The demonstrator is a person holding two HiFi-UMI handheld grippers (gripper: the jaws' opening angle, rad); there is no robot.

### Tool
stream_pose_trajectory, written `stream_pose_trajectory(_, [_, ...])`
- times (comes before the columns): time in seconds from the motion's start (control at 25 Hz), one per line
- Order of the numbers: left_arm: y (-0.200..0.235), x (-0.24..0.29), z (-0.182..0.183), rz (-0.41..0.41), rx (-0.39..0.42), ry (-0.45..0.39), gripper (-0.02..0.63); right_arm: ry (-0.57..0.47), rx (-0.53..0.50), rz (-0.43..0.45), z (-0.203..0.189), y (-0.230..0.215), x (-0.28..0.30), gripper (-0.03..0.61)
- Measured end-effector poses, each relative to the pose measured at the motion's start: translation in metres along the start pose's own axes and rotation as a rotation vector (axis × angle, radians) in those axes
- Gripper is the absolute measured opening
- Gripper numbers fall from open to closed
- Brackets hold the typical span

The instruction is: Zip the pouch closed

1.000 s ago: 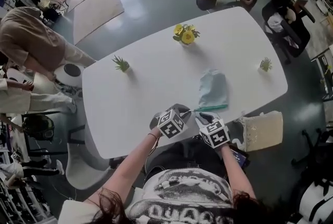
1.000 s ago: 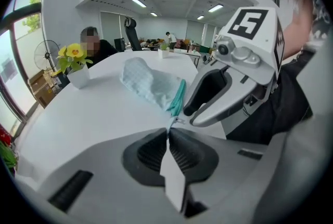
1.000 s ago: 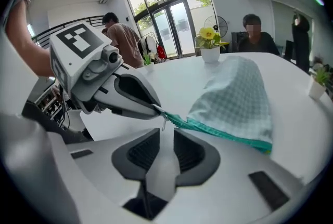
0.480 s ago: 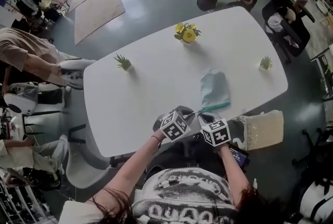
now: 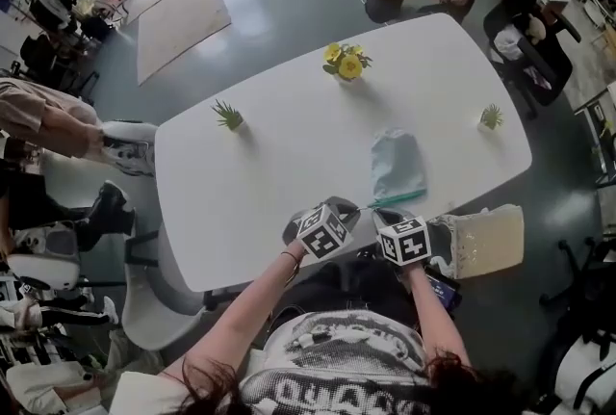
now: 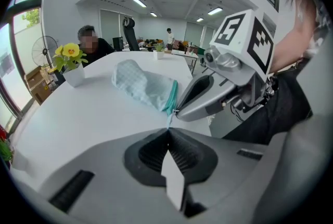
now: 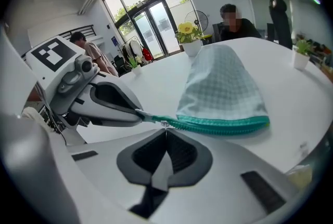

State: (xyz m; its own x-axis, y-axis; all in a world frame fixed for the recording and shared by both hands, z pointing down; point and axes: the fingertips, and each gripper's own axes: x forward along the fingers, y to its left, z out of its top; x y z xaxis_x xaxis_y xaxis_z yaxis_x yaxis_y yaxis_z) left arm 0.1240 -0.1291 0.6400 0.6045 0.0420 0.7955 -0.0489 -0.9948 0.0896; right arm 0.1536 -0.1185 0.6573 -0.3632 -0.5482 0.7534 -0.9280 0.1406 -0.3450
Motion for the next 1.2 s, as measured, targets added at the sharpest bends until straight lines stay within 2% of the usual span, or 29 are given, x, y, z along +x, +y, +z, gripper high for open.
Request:
stream_pose_trajectory(0.2, [0.002, -0.002, 0.002, 0.006, 0.012, 0.003, 0.012, 0.006, -0.004, -0.019, -0.001, -0.006, -0.002, -0.006])
stream_pose_trajectory(0.52, [0.018, -0.009, -0.001, 0.035, -0.008, -0.001, 0.012, -0.011, 0.075, -0.077, 0.0, -0.043, -0.009, -0.006])
stream_pose_trajectory(0.72, [0.029, -0.015, -0.009, 0.061, -0.033, 0.005, 0.012, 0.014, 0.031, -0.119, -0.002, -0.062, -0.015, -0.006])
stream_pose_trajectory(1.04, [0.041, -0.017, -0.013, 0.092, -0.073, 0.009, 0.012, 0.007, 0.062, -0.171, -0.005, -0.098, -0.033, -0.005])
stream_pose_trajectory(1.2, [0.04, -0.011, -0.015, 0.1, -0.1, 0.024, 0.012, 0.009, 0.041, -0.181, -0.005, -0.101, -0.035, -0.003])
